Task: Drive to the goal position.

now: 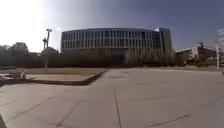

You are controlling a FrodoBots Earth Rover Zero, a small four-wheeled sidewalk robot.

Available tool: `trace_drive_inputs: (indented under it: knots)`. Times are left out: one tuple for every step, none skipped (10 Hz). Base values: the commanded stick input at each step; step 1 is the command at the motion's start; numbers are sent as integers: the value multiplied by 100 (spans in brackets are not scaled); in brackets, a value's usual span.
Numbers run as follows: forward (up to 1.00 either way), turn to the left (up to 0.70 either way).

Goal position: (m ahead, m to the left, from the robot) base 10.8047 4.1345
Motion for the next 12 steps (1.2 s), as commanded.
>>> trace_drive_inputs:
  knots:
    - [58, 4]
    - [59, 4]
    - [58, 4]
    - [58, 4]
    - [58, 4]
    - [58, 4]
    - [58, 4]
    - [58, 4]
    - [58, 4]
    - [58, 4]
    - [58, 4]
    - [58, 4]
